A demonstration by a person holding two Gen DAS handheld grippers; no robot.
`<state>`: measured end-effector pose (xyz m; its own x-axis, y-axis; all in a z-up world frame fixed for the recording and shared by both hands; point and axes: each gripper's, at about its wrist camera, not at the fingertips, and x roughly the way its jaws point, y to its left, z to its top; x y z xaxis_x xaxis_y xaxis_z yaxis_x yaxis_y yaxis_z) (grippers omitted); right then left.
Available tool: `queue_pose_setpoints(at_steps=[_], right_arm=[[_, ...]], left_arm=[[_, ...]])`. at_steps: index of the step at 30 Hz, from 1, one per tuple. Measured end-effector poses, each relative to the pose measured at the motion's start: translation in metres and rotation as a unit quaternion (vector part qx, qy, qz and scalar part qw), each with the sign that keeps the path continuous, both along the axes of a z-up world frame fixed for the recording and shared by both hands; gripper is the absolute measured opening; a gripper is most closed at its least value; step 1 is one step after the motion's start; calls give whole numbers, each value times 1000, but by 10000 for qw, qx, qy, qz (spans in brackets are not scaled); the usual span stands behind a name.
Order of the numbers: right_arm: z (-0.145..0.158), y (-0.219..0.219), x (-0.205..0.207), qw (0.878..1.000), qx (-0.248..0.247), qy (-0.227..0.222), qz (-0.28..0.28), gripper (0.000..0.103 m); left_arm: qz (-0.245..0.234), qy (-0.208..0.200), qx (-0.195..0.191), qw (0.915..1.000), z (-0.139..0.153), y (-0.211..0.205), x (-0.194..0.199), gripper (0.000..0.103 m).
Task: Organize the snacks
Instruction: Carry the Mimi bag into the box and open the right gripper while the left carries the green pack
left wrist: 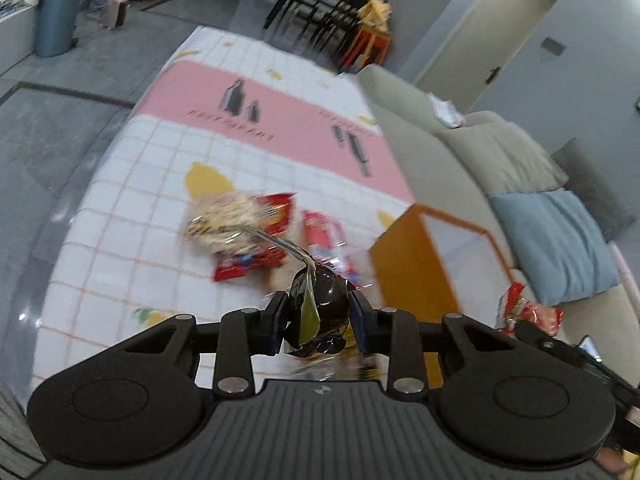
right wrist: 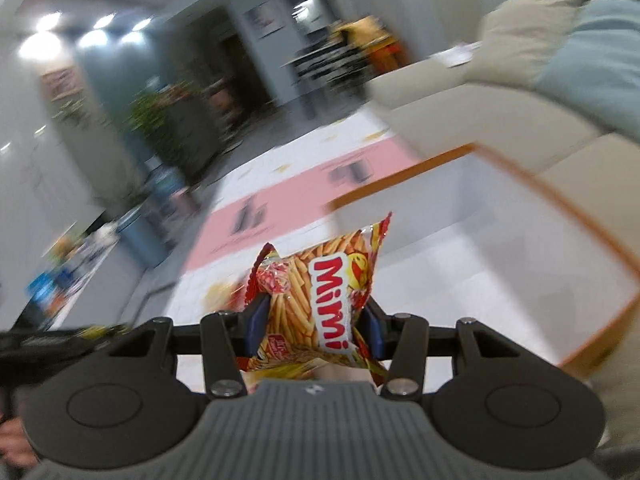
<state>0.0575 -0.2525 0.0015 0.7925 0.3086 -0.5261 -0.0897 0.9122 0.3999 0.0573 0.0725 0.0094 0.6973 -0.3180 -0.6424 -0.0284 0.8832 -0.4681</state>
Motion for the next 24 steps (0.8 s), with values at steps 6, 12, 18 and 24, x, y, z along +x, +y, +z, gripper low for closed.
queue_pose_setpoints(at_steps=[6,12,18,24], right_arm=[[-19,-28,21,9921,-676,655,-831,48],[-43,-6,35,9862,-1024,1140,-620,48],[-50,17,21,9844,-1390,1073,-102,45],[-46,17,21,9873,-1162,1084,-9,41]], left_arm=[[-188,-99,-23,9998,14,-25,-3,37],[-457,-106,127,9988,23,-45,-10,37],[-617,-118,156,9979,21,-52,-13,37],[-646,-124,254,9975,24,-58,-17,37]])
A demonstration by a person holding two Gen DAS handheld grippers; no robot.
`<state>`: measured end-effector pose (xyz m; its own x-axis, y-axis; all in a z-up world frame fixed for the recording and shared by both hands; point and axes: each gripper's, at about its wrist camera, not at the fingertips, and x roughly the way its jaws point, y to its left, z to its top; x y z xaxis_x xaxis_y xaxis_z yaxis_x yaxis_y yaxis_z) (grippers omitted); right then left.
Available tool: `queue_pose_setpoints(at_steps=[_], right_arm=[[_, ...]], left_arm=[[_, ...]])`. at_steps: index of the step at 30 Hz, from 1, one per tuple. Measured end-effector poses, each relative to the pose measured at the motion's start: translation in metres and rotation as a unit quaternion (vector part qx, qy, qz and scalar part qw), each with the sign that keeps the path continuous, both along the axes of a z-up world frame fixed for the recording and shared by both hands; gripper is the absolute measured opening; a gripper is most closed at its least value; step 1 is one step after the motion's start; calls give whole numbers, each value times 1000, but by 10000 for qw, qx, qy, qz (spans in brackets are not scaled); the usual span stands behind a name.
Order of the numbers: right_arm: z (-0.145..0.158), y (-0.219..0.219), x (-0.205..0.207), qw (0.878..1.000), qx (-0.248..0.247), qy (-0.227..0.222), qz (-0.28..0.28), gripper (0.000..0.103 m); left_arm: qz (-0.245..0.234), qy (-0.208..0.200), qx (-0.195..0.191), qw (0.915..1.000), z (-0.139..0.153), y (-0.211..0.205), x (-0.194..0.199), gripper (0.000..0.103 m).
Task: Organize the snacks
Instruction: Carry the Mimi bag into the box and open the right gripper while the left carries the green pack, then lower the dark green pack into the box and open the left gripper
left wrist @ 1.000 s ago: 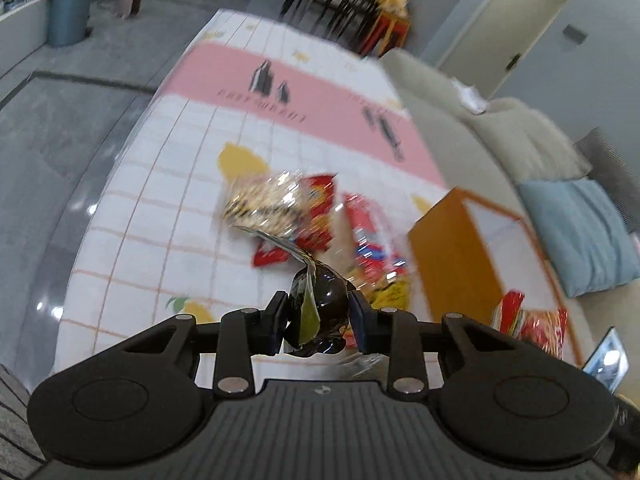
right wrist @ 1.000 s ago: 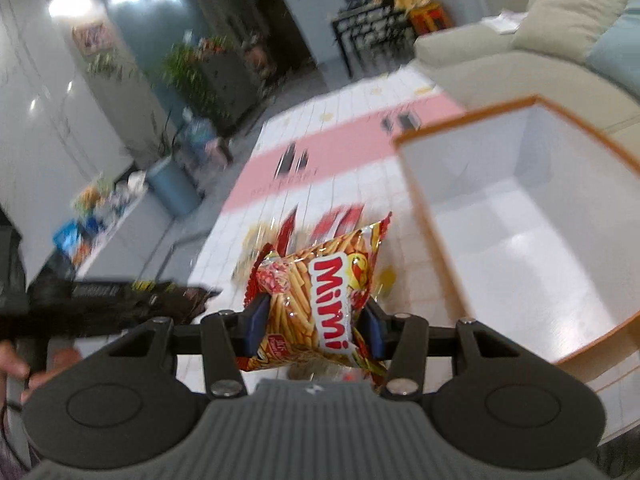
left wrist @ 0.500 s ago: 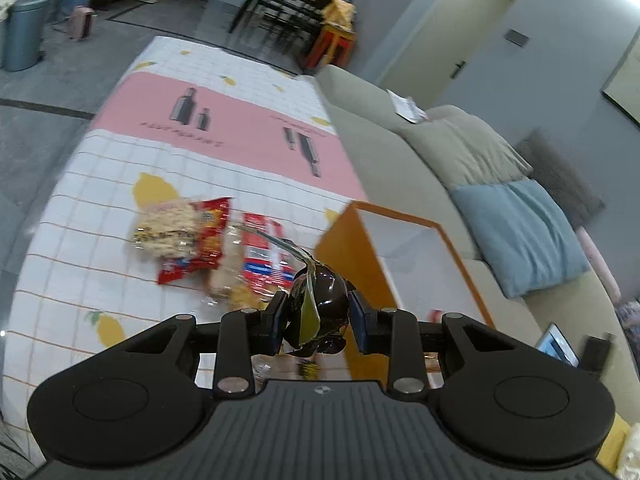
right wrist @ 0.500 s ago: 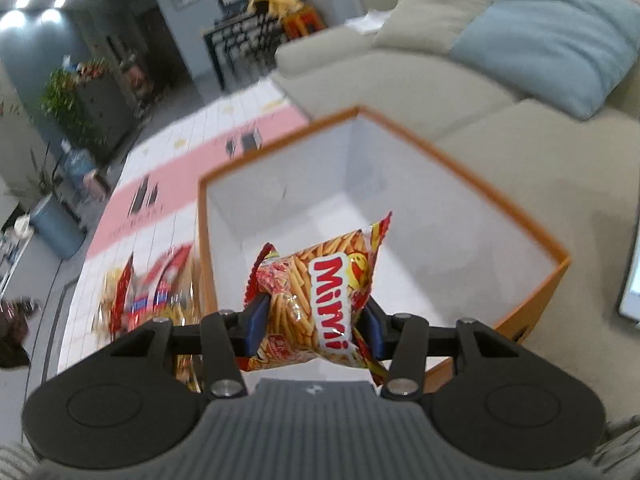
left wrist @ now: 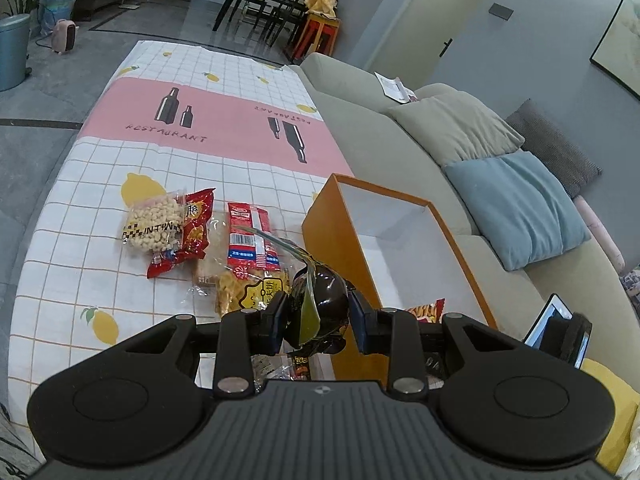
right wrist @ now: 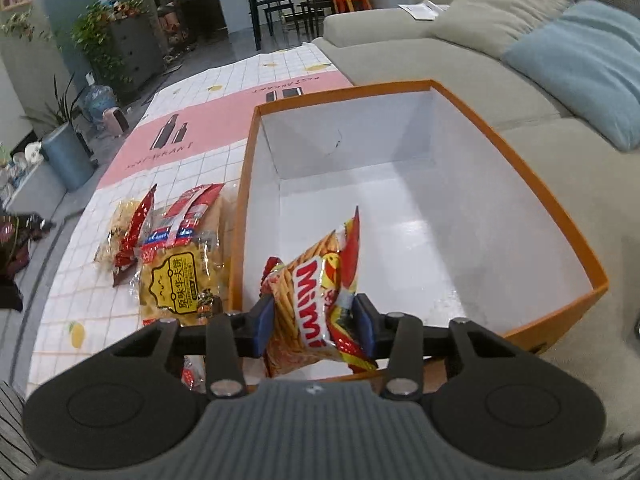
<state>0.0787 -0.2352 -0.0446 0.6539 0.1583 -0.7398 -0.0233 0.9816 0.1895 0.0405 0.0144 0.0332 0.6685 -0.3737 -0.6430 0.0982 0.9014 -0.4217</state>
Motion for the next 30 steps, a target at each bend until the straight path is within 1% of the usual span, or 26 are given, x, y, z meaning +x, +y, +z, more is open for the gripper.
queue_pose_setpoints(at_steps=[4,6,9,12,15,17,20,24,30], right_arm=[[7,-29,-2,9973,649,94,-325,41],[9,-43,-3,9957,778,127,-494,41],[11,-53,-4,9953,794,116,-541,41],[11,-53,-5,9956,775,100,-523,41],[10,-51,-5,9966,626,69,-528,41],[12,-56,-7,9965,543,44,-627,41],[13,-70,-9,9944,611,19,-857,42],[15,-79,-12,9924,741,-2,-982,43],[21,-86,-21,9905,798,-144,-1112,59]], left_arm=[[-144,-33,42,9999,5,-13,4,37],[-203,0,62,9998,6,-22,6,37],[-386,-21,117,9992,9,-39,10,37],[-559,-49,219,9982,10,-57,12,37],[-684,-30,227,9974,9,-73,15,37],[-750,0,240,9969,7,-82,18,37],[-849,52,256,9960,3,-95,23,37],[-980,111,266,9948,-4,-109,28,37],[-1046,192,412,9935,-12,-125,35,37]])
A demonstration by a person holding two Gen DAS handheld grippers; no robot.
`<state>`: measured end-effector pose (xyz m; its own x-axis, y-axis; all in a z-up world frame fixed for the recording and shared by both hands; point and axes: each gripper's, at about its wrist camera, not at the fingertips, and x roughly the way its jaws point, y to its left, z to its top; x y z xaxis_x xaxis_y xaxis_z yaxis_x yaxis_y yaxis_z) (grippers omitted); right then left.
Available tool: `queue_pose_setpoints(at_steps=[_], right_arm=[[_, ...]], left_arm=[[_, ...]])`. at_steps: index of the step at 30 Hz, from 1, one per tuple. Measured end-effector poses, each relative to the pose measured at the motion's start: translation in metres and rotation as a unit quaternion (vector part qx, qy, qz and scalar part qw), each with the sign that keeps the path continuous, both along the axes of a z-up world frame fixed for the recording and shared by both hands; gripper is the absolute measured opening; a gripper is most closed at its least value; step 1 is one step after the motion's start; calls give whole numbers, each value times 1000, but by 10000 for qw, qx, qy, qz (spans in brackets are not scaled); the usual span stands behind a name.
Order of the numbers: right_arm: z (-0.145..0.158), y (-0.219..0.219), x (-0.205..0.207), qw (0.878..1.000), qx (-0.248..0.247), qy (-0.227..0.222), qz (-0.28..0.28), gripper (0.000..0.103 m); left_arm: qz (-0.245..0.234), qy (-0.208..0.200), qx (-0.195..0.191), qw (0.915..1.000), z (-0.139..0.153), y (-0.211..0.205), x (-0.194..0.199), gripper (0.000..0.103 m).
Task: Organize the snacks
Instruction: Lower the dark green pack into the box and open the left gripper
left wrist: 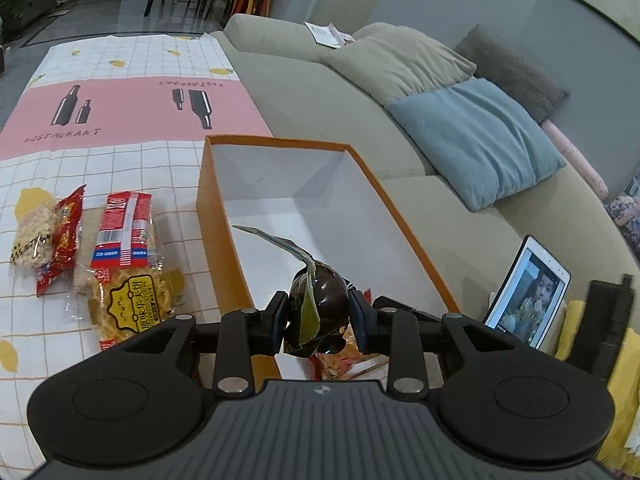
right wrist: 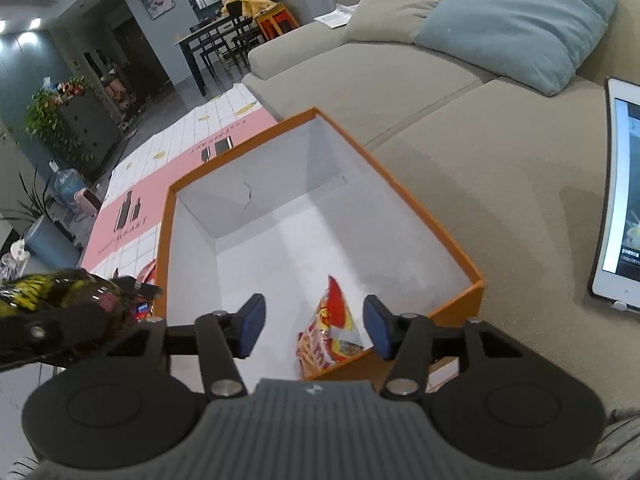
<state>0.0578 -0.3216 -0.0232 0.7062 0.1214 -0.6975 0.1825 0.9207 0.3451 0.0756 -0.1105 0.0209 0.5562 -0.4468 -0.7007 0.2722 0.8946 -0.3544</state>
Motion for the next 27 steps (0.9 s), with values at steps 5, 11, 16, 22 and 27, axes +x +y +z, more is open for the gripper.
queue_pose_setpoints(at_steps=[5,11,16,22,27], right_arm=[[5,-3,-4,9998,43,-172,-70,70],[2,-6,0,9998,131,-132,-15,70],[2,-6,-3,9999,84,-146,-29,69],[1,-8,-5,9996,207,-184,-108,69],[1,-6,-6,9996,164,-185,-119,70]], left_arm=[[68,184,62,9998,-7,-12,8,37],[58,387,166,9991,-20,-26,13,37],[164,397,273,9987,-27,-28,16,37],[85,381,163,9991,-27,-27,17,46],[1,-14,203,9998,-17,-25,12,76]])
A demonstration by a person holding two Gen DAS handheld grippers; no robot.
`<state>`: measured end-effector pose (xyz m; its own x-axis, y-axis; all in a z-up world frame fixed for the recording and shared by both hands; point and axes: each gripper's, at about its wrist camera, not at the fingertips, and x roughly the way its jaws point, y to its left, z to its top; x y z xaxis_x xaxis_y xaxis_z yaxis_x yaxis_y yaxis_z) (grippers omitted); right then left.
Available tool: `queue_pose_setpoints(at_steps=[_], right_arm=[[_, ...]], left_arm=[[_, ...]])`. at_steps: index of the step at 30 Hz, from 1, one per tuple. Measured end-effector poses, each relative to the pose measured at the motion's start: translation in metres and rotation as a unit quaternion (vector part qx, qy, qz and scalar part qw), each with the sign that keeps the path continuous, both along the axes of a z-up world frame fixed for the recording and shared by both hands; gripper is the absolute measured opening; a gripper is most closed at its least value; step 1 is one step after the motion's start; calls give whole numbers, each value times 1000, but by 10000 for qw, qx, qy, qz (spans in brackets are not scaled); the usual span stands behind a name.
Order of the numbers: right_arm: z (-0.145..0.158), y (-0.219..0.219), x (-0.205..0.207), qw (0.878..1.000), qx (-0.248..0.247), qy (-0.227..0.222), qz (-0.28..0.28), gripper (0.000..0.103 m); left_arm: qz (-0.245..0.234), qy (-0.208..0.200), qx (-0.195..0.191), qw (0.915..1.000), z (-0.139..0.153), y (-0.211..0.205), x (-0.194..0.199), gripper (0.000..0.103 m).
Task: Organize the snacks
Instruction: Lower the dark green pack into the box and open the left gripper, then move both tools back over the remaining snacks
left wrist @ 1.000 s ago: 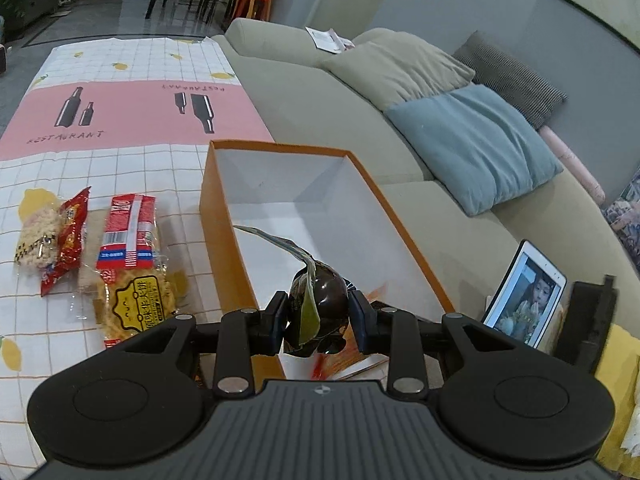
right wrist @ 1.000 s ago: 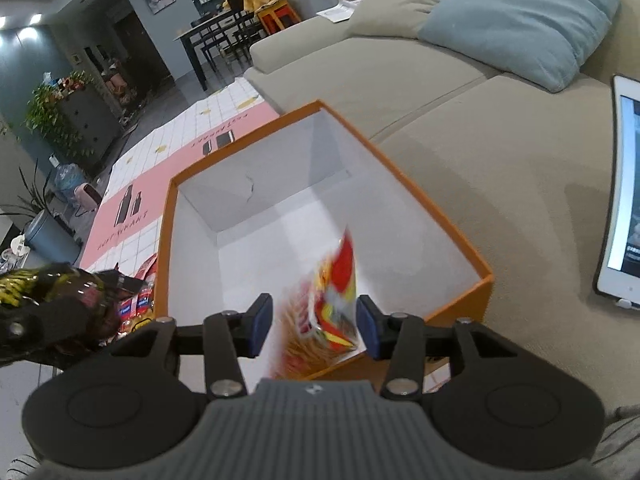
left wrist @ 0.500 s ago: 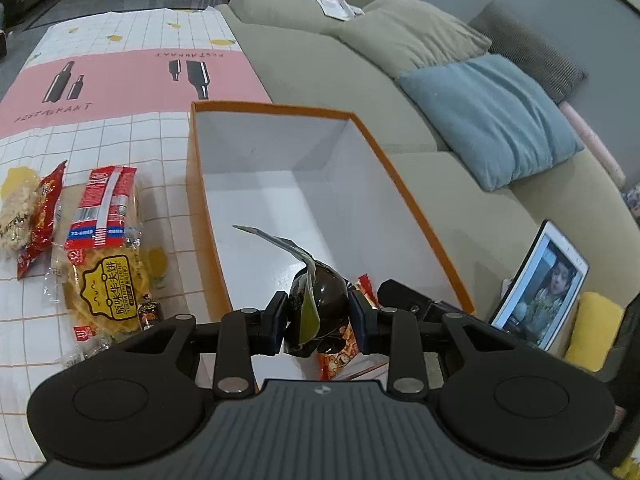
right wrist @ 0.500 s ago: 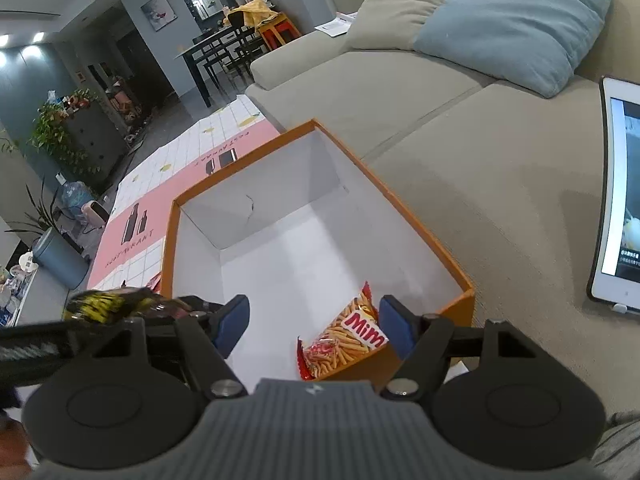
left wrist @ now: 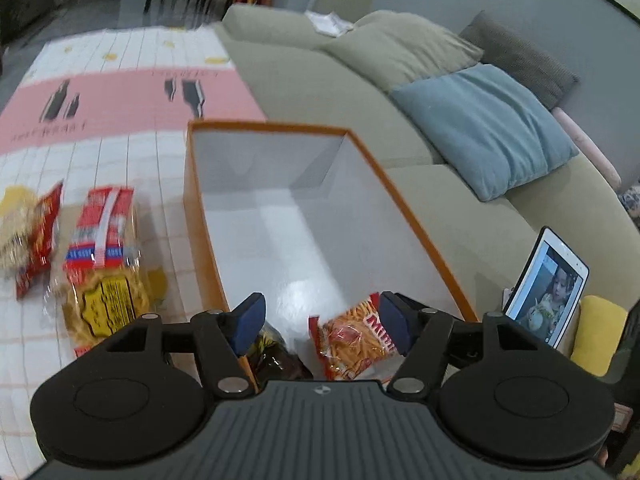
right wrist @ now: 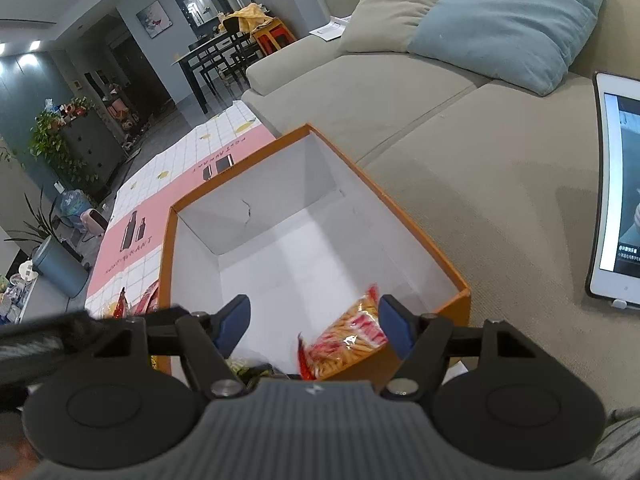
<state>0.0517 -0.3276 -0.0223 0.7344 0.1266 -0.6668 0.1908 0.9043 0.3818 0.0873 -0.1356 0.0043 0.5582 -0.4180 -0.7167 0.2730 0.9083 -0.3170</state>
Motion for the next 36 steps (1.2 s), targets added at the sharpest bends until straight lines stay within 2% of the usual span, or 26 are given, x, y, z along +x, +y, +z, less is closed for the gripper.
queue_pose_setpoints(at_steps=[3,14,16,20,28,36], right_arm=[[0,2,0,10000,-48,7,7,70],[2,4,-1,10000,-78,-10,-46,70],[6,1,-6,9996,9,-147,-226,70],[18,-2,-14,9979,182,-584,-224,70],[35,15,-23,9945,266,-977,264,70],[43,67,-33,9861,255,-1243,1074,70]], left_arm=[[78,-129,175,9997,5,0,-2,76],[306,-107,214,9992,17,18,-5,76],[332,-173,218,9991,22,23,-9,76],[307,-258,230,9989,33,32,-13,76],[489,-660,329,9961,55,57,-31,76],[771,-813,700,9912,45,88,-42,76]])
